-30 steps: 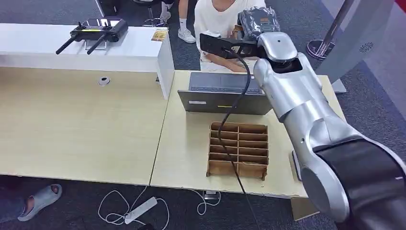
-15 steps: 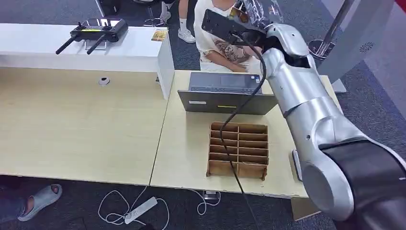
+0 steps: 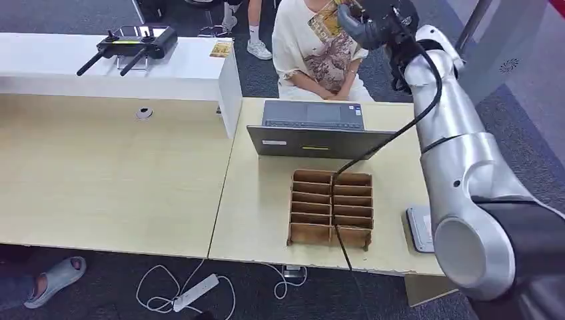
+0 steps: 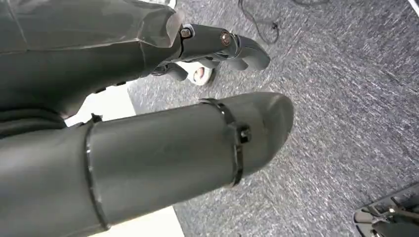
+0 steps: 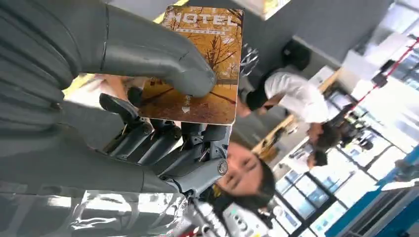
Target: Pass the card to the sensor for recognition and then transmit it.
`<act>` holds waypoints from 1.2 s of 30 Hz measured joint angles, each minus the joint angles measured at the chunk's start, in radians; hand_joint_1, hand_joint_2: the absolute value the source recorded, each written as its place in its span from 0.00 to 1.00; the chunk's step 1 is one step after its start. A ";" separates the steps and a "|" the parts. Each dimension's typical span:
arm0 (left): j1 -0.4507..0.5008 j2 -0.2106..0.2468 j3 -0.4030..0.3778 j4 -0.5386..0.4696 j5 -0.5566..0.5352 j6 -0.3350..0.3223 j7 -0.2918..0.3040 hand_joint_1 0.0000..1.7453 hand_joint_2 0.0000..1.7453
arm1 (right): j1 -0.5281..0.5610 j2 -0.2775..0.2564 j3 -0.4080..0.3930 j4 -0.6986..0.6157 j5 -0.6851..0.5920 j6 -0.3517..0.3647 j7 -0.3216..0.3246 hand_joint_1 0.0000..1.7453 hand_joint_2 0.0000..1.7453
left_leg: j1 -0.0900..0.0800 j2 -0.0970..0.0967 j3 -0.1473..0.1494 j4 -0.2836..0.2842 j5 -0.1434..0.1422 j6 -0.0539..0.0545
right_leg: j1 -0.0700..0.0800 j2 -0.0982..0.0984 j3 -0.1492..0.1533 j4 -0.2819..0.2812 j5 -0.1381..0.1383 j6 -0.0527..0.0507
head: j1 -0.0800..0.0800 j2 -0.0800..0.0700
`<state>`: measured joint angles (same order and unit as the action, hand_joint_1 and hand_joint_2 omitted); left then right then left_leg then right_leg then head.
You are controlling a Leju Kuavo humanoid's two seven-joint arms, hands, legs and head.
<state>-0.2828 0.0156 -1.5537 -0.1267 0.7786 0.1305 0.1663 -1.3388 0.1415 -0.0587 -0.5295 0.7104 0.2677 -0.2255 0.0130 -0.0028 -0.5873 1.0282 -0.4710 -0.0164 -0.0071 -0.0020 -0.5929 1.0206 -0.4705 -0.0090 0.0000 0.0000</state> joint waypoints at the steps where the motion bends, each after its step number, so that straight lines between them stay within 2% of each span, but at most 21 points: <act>1: 0.000 0.001 0.000 0.000 0.002 0.000 -0.001 0.00 0.00 | 0.000 -0.001 0.000 0.000 -0.023 0.017 -0.002 1.00 1.00 | 0.000 0.000 0.000 0.000 0.000 0.000 | 0.000 0.000 0.000 0.000 0.000 0.000 | 0.000 0.000; 5: 0.001 0.002 0.000 0.000 0.002 0.006 -0.009 0.00 0.00 | 0.001 -0.013 -0.007 0.000 -0.143 0.112 -0.013 1.00 1.00 | 0.000 0.000 0.000 0.000 0.000 0.000 | 0.000 0.000 0.000 0.000 0.000 0.000 | 0.000 0.000; 11: 0.002 0.002 0.000 0.000 -0.006 0.012 -0.014 0.00 0.00 | 0.000 -0.059 -0.018 0.011 -0.248 0.200 -0.027 1.00 1.00 | 0.000 -0.001 0.000 0.000 0.000 0.000 | 0.000 0.000 0.000 0.000 0.000 0.000 | 0.000 0.000; 18: 0.003 0.004 0.000 0.000 -0.006 0.011 -0.018 0.00 0.00 | 0.011 -0.128 -0.030 0.026 -0.309 0.221 -0.059 1.00 1.00 | -0.001 -0.001 0.000 0.001 0.000 0.000 | -0.001 0.000 0.000 -0.001 0.000 0.001 | 0.000 0.000; 26: 0.003 0.007 0.000 0.000 0.003 0.009 -0.017 0.00 0.00 | 0.114 -0.218 -0.032 -0.010 -0.471 0.233 -0.070 1.00 1.00 | -0.001 -0.001 0.000 0.001 0.000 0.000 | -0.001 -0.001 0.000 -0.001 0.001 0.001 | 0.000 0.000; 31: 0.005 0.008 0.000 0.000 0.004 0.015 -0.015 0.00 0.00 | 0.157 -0.274 -0.032 -0.023 -0.519 0.234 -0.062 1.00 1.00 | -0.001 -0.001 0.000 0.001 0.000 0.000 | -0.001 -0.001 0.000 -0.001 0.001 0.001 | 0.000 0.000; 36: 0.008 0.008 0.000 0.000 0.008 0.023 -0.014 0.00 0.00 | 0.202 -0.330 -0.026 -0.031 -0.536 0.226 -0.084 1.00 1.00 | 0.000 -0.002 0.000 0.001 0.000 0.000 | 0.000 -0.002 0.001 -0.001 0.000 0.001 | 0.000 0.000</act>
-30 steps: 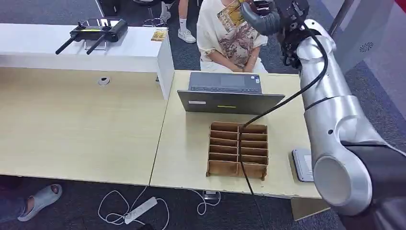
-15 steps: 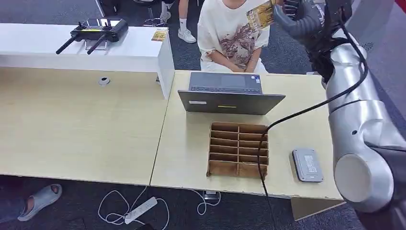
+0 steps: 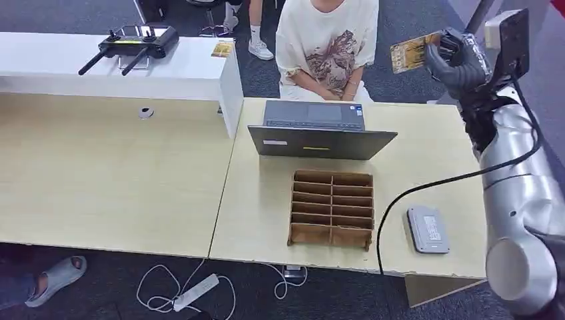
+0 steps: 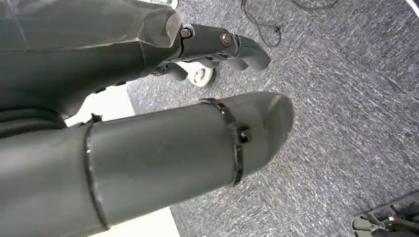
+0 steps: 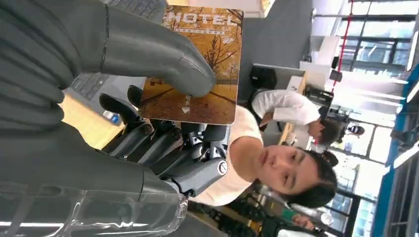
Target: Pass the card to the sensor for recognition and then transmit it.
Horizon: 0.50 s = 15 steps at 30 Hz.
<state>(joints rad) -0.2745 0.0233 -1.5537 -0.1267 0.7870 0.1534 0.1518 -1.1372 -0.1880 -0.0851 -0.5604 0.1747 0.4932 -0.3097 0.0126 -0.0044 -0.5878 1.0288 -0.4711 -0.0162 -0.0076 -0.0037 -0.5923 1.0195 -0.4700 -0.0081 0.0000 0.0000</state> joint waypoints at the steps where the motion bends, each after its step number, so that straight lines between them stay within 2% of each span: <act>1: 0.001 0.000 0.000 0.000 0.001 0.001 0.000 0.00 0.00 | 0.012 -0.011 0.001 -0.003 -0.003 0.002 -0.005 1.00 1.00 | 0.000 0.000 0.000 0.000 0.000 0.000 | 0.000 0.000 0.000 0.000 0.000 0.000 | 0.000 0.000; 15: 0.006 0.005 0.000 0.000 0.012 0.004 0.008 0.00 0.00 | 0.154 -0.129 0.000 -0.048 -0.079 -0.008 -0.024 1.00 1.00 | 0.000 0.000 0.000 0.000 0.000 0.000 | 0.000 0.000 0.000 0.000 0.000 0.000 | 0.000 0.000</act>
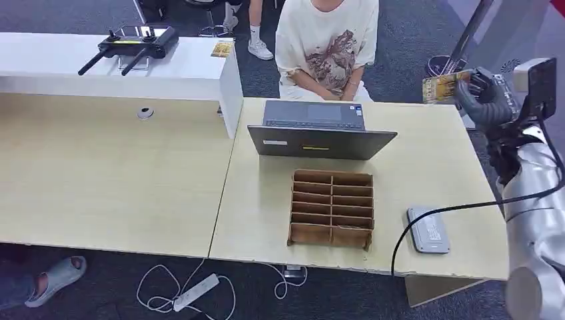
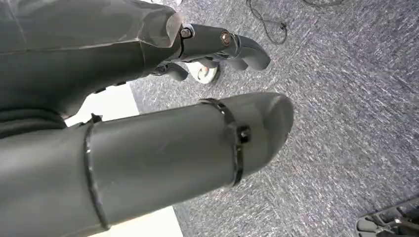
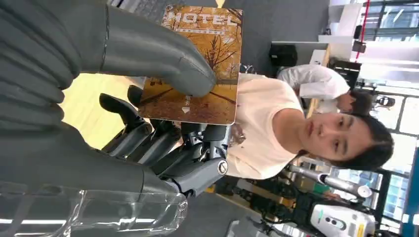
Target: Pass the card to the sensor for recognition and then transmit it.
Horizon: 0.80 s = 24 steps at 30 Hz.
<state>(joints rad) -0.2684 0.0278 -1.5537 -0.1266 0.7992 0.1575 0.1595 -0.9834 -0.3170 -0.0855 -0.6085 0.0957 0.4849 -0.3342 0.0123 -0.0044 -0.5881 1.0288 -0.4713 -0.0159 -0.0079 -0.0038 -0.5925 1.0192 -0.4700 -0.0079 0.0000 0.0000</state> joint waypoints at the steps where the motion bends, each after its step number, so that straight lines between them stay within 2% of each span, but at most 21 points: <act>1: 0.000 0.000 0.000 0.000 -0.001 0.000 0.000 0.00 0.00 | 0.016 -0.011 -0.002 -0.007 -0.010 0.000 -0.002 1.00 1.00 | 0.000 0.000 0.000 0.000 0.000 0.000 | 0.000 0.000 0.000 0.000 0.000 0.000 | 0.000 0.000; 13: 0.007 0.003 0.000 0.000 -0.009 0.009 -0.006 0.00 0.00 | 0.185 -0.113 -0.065 -0.100 -0.082 0.021 0.001 1.00 1.00 | 0.000 0.000 0.000 0.000 -0.001 0.001 | 0.000 -0.001 0.000 0.000 0.000 0.000 | 0.000 0.000; 24: 0.011 0.004 0.000 0.000 -0.025 0.008 -0.011 0.00 0.00 | 0.392 -0.199 -0.137 -0.189 -0.134 0.104 0.026 1.00 1.00 | 0.000 -0.002 -0.001 0.000 -0.002 0.002 | -0.001 -0.002 0.000 -0.001 -0.001 0.001 | 0.000 0.000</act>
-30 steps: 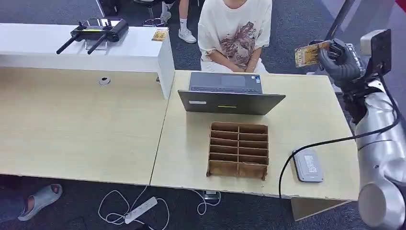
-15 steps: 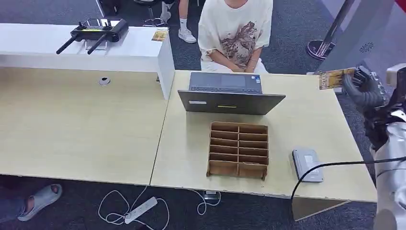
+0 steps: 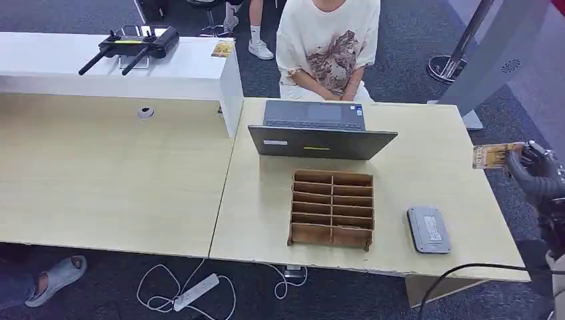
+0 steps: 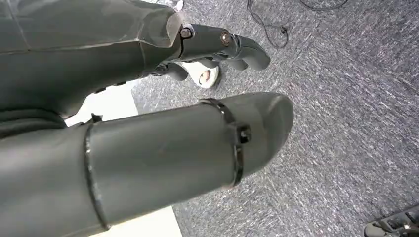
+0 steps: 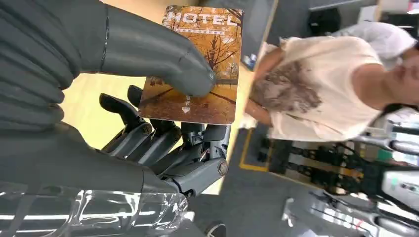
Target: Pass the card to the sensor for recognition and then transmit it.
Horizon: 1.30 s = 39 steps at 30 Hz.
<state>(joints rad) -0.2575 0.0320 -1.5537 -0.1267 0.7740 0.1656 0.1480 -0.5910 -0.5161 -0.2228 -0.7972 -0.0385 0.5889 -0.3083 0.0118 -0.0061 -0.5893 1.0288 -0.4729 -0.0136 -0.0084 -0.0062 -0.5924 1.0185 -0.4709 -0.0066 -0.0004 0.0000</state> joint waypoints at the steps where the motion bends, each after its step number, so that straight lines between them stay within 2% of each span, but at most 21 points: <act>1: 0.000 0.001 0.000 0.000 0.000 -0.001 -0.001 0.00 0.00 | 0.019 -0.007 -0.002 -0.008 0.000 0.010 0.004 1.00 1.00 | 0.000 0.000 0.000 0.000 0.000 0.000 | 0.000 0.000 0.000 0.000 0.000 0.000 | 0.000 0.000; 7: 0.001 0.002 0.000 0.000 -0.002 -0.005 -0.002 0.00 0.00 | 0.098 -0.031 -0.012 -0.044 -0.002 0.044 0.041 1.00 1.00 | 0.000 0.000 0.000 0.000 0.000 0.000 | 0.000 0.000 0.000 0.000 0.000 0.000 | 0.000 0.000; 15: 0.001 0.003 0.000 0.000 0.001 0.000 -0.002 0.00 0.00 | 0.131 -0.031 -0.007 -0.045 0.010 0.050 0.088 1.00 1.00 | -0.001 0.000 0.000 0.000 0.000 0.000 | -0.001 0.000 0.000 0.000 0.000 0.000 | 0.000 0.000; 25: 0.002 0.002 0.000 0.000 -0.009 0.004 -0.003 0.00 0.00 | 0.129 -0.023 0.069 -0.003 0.046 0.028 0.093 1.00 1.00 | -0.001 0.000 0.000 0.000 0.000 0.000 | -0.001 0.000 0.000 0.000 0.000 0.000 | 0.000 0.000; 39: 0.002 0.000 0.000 0.000 -0.007 0.004 -0.003 0.00 0.00 | 0.123 0.010 0.162 0.099 0.103 -0.013 0.057 1.00 1.00 | -0.001 0.000 -0.001 0.000 0.000 0.000 | -0.001 0.000 0.000 0.001 0.000 0.000 | 0.000 0.000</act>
<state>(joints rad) -0.2559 0.0324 -1.5537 -0.1266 0.7668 0.1694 0.1453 -0.4680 -0.5058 -0.0606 -0.6985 0.0645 0.5760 -0.2514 0.0112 -0.0058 -0.5901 1.0285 -0.4728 -0.0133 -0.0092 -0.0062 -0.5924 1.0191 -0.4710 -0.0064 0.0000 0.0000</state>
